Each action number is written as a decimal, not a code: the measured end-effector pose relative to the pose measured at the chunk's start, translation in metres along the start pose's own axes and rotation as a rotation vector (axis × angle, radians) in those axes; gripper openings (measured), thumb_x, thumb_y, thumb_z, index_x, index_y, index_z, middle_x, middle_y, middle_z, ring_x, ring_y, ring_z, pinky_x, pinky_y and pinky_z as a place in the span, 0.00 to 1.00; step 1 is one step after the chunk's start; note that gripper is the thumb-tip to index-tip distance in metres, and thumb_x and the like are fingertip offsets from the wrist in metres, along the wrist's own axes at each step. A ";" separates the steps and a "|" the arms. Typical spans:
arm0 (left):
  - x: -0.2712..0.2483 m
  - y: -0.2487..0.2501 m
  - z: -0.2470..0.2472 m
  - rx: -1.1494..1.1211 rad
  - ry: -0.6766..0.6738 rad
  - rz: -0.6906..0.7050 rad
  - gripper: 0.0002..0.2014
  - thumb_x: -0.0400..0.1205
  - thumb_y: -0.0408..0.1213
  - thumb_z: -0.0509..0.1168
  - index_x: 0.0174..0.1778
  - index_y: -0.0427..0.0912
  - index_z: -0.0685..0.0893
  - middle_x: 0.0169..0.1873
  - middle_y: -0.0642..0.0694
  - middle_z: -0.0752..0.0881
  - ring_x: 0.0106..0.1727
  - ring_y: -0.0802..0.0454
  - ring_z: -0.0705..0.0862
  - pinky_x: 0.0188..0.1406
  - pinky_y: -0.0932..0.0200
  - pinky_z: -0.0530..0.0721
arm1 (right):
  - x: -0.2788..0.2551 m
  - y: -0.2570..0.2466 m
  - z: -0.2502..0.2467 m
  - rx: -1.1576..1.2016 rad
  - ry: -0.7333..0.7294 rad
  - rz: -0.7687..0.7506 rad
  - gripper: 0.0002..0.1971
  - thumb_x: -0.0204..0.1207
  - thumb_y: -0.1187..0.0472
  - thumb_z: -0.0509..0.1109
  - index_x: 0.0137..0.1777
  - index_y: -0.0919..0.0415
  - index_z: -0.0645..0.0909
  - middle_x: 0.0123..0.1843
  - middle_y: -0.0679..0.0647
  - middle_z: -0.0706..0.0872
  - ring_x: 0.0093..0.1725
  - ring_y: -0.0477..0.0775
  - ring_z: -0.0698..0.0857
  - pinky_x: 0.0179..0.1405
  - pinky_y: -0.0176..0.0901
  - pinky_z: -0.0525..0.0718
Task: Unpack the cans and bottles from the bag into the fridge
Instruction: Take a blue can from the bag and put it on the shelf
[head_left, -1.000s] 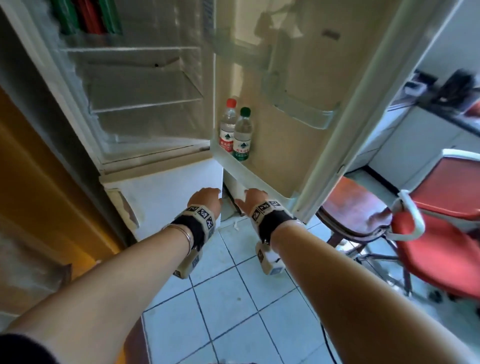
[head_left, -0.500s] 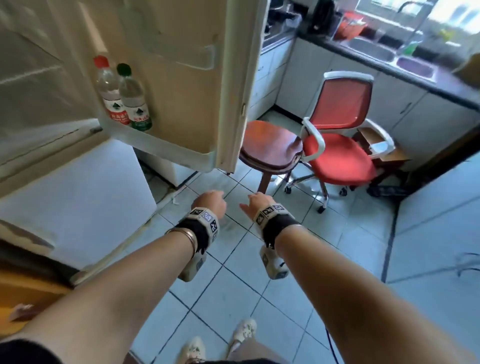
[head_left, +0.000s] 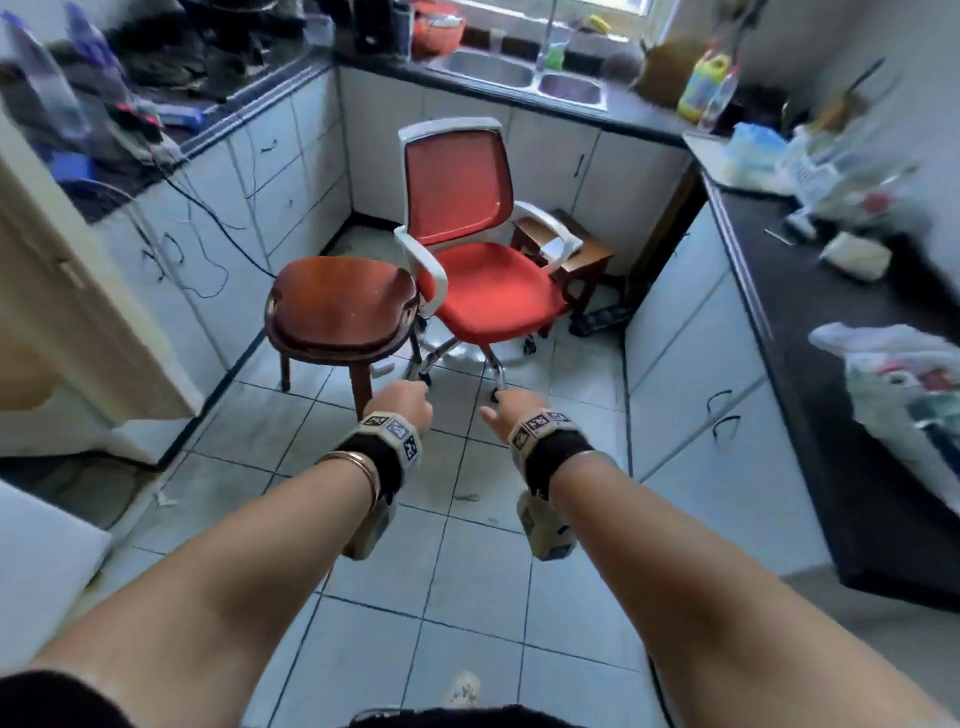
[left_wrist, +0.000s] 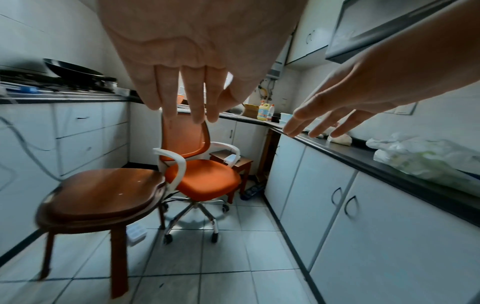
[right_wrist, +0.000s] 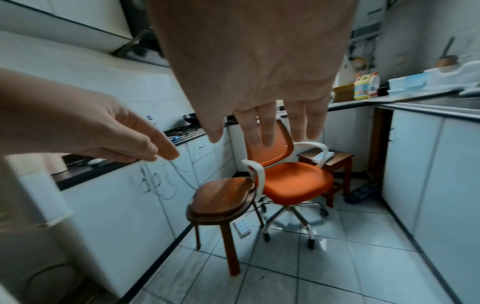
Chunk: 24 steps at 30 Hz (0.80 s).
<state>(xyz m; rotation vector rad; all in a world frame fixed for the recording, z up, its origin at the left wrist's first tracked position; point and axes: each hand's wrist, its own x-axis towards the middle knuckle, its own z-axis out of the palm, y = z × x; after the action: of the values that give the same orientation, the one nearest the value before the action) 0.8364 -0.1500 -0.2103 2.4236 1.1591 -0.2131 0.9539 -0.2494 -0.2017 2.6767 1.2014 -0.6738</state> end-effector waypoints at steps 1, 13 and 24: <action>0.009 0.025 0.005 0.003 -0.001 0.034 0.16 0.84 0.33 0.53 0.65 0.40 0.79 0.65 0.38 0.81 0.66 0.40 0.79 0.63 0.51 0.77 | 0.003 0.025 -0.005 0.017 0.002 0.028 0.25 0.84 0.45 0.55 0.69 0.65 0.76 0.67 0.62 0.81 0.66 0.62 0.80 0.63 0.50 0.78; 0.093 0.280 0.050 0.020 -0.113 0.408 0.17 0.83 0.37 0.56 0.67 0.45 0.79 0.66 0.41 0.82 0.66 0.42 0.80 0.67 0.54 0.77 | 0.037 0.266 -0.036 0.290 0.052 0.418 0.27 0.83 0.44 0.56 0.73 0.62 0.73 0.73 0.62 0.77 0.72 0.63 0.75 0.71 0.50 0.74; 0.170 0.507 0.075 0.043 -0.278 0.819 0.20 0.83 0.34 0.55 0.71 0.47 0.76 0.71 0.42 0.77 0.71 0.42 0.76 0.68 0.56 0.73 | 0.050 0.448 -0.090 0.440 0.161 0.850 0.25 0.84 0.48 0.55 0.75 0.63 0.71 0.74 0.62 0.75 0.73 0.63 0.74 0.72 0.52 0.72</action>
<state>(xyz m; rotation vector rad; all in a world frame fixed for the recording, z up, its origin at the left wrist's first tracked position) 1.3386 -0.3430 -0.1677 2.5780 0.0032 -0.2935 1.3437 -0.4906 -0.1711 3.2179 -0.1715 -0.6120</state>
